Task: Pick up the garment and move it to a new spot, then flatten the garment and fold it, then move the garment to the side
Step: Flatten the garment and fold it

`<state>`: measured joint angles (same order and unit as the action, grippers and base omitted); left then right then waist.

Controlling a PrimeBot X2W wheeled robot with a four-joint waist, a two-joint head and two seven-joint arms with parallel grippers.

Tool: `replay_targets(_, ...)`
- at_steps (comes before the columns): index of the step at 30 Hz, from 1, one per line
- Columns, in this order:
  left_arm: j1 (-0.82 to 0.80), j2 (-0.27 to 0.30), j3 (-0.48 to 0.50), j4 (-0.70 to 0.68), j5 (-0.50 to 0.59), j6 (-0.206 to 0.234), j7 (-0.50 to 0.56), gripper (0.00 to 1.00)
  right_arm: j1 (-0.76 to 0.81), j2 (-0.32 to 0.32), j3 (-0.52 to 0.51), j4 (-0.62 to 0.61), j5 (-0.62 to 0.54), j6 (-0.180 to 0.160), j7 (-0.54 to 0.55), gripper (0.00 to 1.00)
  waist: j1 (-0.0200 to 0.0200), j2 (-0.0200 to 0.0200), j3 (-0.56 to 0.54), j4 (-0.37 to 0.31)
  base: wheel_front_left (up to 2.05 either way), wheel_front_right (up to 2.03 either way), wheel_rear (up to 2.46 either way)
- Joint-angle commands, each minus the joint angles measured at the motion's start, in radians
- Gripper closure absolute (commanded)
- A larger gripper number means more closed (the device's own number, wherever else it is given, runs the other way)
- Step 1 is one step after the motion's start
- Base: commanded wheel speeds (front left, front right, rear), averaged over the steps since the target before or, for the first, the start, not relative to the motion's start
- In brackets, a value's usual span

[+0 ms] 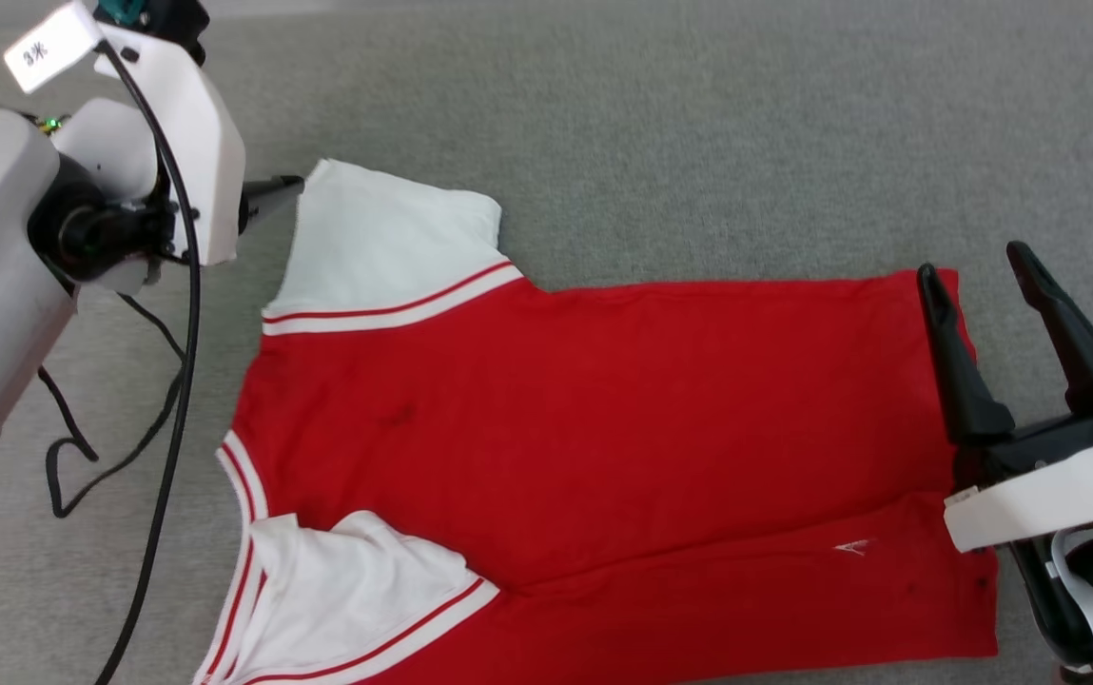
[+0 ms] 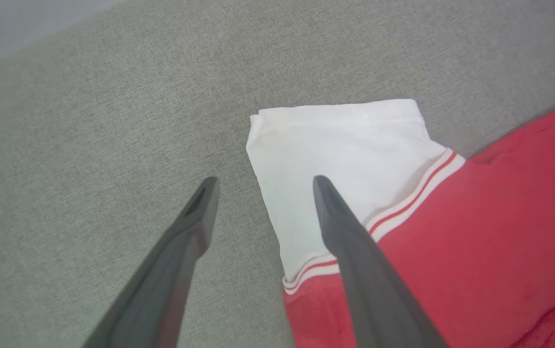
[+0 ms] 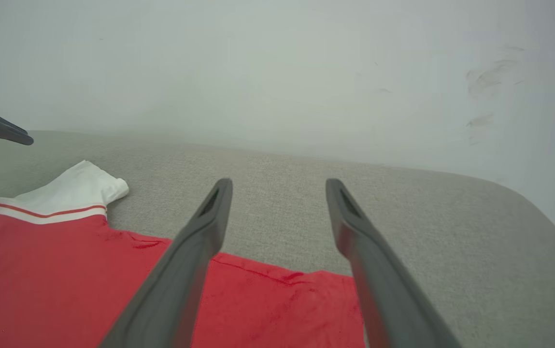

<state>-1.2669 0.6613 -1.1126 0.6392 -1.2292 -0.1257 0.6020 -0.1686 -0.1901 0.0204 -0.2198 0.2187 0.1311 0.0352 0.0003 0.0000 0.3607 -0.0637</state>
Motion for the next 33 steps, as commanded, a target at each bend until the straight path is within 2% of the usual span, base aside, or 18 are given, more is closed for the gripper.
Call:
replay_targets(1,-0.024,-0.002,-0.007,0.007,-0.003,-0.003,0.02,0.0,-0.024,0.005,-0.001,-0.006,-0.003,-0.001,-0.007,0.0,-0.0003,0.0,0.072,-0.039,0.0,0.0,0.0)
replay_targets(5,-0.068,-0.006,-0.033,0.023,0.011,-0.003,0.067,0.0,-0.051,0.003,0.002,-0.01,-0.006,-0.001,-0.011,0.0,-0.0003,0.0,0.121,-0.054,0.0,0.0,0.0)
replay_targets(11,-0.101,0.006,-0.093,0.051,0.069,-0.004,0.082,0.0,-0.084,-0.004,0.015,0.001,-0.009,-0.001,-0.018,0.0,-0.0003,0.0,0.159,-0.069,0.0,0.0,0.0)
replay_targets(17,-0.054,0.003,-0.136,0.055,0.057,-0.003,0.133,0.0,-0.087,-0.014,0.006,0.005,-0.013,-0.001,-0.022,0.0,-0.0003,0.0,0.163,-0.071,0.0,0.0,0.0)
replay_targets(18,-0.048,0.007,-0.142,0.048,0.059,-0.003,0.136,1.0,-0.087,-0.015,0.002,0.004,-0.013,-0.001,-0.022,0.0,-0.0003,0.0,0.16,-0.07,0.0,0.0,0.0)
replay_targets(22,-0.043,0.012,-0.147,0.026,0.064,-0.003,0.098,1.0,-0.099,-0.024,-0.009,0.008,-0.01,-0.001,-0.012,0.0,-0.0003,0.0,0.144,-0.066,0.0,0.0,0.0)
replay_targets(27,-0.068,-0.001,-0.148,0.018,0.113,-0.003,0.0,1.0,-0.148,-0.067,-0.056,0.005,0.004,-0.001,0.009,0.0,-0.0003,0.0,0.106,-0.049,0.0,0.0,0.0)
replay_targets(30,-0.062,-0.016,-0.153,-0.004,0.124,-0.003,-0.052,1.0,-0.192,-0.127,-0.068,0.013,0.032,-0.001,0.079,0.0,-0.0003,0.0,0.074,-0.032,0.0,0.0,0.0)
replay_targets(33,-0.048,-0.024,-0.16,-0.031,0.151,-0.003,-0.092,1.0,-0.222,-0.203,-0.054,0.038,0.075,-0.001,0.196,0.0,-0.0003,0.0,0.043,-0.012,0.0,0.0,0.0)
